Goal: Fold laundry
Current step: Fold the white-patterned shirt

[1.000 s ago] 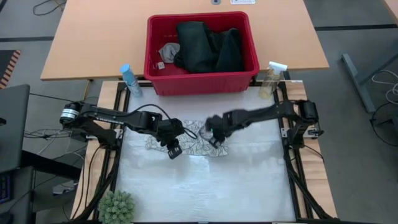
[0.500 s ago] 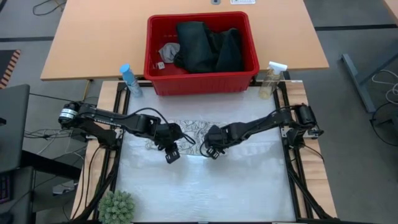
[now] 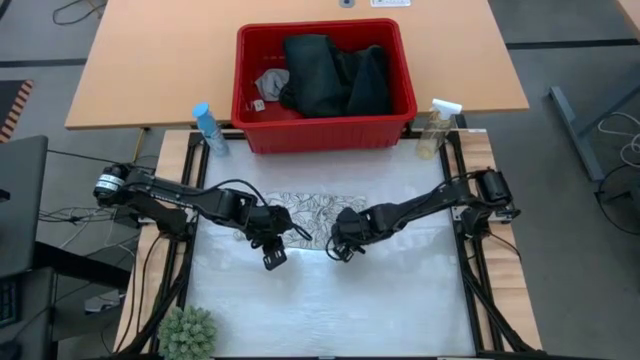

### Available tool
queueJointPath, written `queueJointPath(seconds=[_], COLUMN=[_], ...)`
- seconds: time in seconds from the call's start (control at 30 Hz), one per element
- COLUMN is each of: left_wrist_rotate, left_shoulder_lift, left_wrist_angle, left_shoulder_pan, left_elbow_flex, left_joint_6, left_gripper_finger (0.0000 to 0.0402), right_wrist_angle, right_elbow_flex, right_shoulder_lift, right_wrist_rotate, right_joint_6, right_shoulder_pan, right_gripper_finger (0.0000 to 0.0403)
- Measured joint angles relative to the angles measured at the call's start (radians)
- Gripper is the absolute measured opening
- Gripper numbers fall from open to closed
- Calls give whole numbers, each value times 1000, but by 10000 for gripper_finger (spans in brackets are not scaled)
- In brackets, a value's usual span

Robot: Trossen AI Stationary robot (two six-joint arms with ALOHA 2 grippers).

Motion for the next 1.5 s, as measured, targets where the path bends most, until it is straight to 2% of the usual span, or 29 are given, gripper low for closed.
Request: queueJointPath(seconds=[0.1,0.23,0.37,0.43,0.67,0.9,1.07,1.4,1.5], left_wrist_rotate=[-1,-1,-1,-2,-2,-1,-26,-26,-26], left_shoulder_lift=[0,0,0,0,0,-5,-5,-5,-5], left_wrist_angle=[0,0,0,0,0,-5,-7,-8,-8], left_shoulder_pan=[-4,-6,-8,-13,-42,-74,-74,-74,-74], left_elbow_flex=[0,0,0,0,0,0,0,-1,-1], left_joint_6=[-8,-22,-32,-32,-40,-55,-52,-48,-36], left_gripper_finger=[0,0,0,0,0,0,0,0,0], right_wrist_angle=[84,294,544,599,126,133,136,77,55], right_elbow_flex=[-1,-1,0,4,27,-40,-54,-53,-52], right_shoulder_lift=[0,0,0,-6,-14,2,2,-14,-34], right_wrist_rotate=[4,-8,-147,-204,-98,-89,-53,-81,-71], right_joint_6=[-46,-166,-360,-439,-263,-250,-231,-252,-205], right_shoulder_pan=[-31,-73,-92,-94,-75,20,13,23,22], right_gripper_finger=[132,132,132,132,118,101,96,95,95])
